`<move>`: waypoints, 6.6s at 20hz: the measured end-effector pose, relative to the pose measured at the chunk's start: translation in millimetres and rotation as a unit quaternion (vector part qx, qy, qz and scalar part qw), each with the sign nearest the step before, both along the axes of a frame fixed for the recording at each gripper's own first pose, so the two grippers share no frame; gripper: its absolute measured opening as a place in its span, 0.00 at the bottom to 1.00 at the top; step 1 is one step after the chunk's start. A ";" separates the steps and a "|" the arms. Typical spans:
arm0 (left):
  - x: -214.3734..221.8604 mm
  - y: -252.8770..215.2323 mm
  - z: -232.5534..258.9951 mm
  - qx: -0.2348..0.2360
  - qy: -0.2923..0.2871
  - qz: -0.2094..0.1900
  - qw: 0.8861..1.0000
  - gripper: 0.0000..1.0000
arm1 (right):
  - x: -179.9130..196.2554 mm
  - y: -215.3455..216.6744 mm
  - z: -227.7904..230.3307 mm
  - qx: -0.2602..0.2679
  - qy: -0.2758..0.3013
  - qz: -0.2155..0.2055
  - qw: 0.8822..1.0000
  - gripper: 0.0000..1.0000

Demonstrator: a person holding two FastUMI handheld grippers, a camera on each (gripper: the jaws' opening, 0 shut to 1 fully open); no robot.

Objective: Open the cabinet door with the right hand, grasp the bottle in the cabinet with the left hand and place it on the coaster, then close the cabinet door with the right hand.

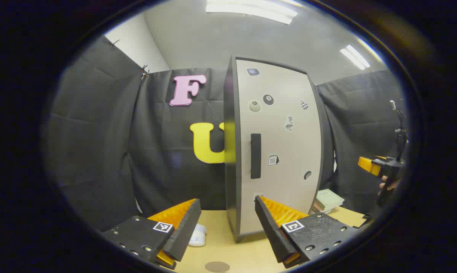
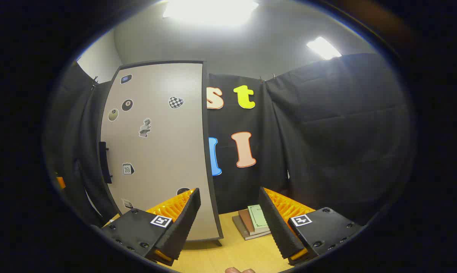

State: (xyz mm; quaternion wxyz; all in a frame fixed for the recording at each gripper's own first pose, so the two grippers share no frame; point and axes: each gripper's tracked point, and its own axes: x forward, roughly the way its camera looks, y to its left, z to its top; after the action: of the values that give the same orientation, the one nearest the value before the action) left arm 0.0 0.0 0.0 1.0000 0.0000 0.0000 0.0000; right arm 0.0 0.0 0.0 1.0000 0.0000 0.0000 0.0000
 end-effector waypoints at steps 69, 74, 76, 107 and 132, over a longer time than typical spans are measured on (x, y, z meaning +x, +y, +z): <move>-91.2 127.3 -125.4 -0.059 0.086 0.175 0.979 0.89 | 94.7 368.2 -23.3 -0.023 0.128 0.224 0.966 0.28; -92.8 123.6 -129.7 -0.063 0.090 0.174 0.979 0.87 | 93.3 369.6 -25.2 -0.027 0.136 0.257 0.956 0.09; -91.6 121.0 -130.0 -0.062 0.090 0.172 0.979 0.87 | 91.3 368.1 -25.6 -0.030 0.134 0.262 0.955 0.09; -37.2 21.1 -105.7 -0.034 0.085 0.062 0.994 0.87 | 17.4 300.3 -9.2 -0.017 0.136 0.369 0.919 0.07; -3.4 -67.4 -82.7 -0.026 0.066 -0.030 0.997 0.87 | 0.8 205.6 -0.5 0.015 0.127 0.260 0.957 0.08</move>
State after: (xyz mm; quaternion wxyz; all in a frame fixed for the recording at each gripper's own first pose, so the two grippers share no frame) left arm -3.4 -67.4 -82.7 0.9971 -0.0257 0.0659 -0.0295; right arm 0.8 205.6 -0.5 0.9571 0.0145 0.1266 0.2602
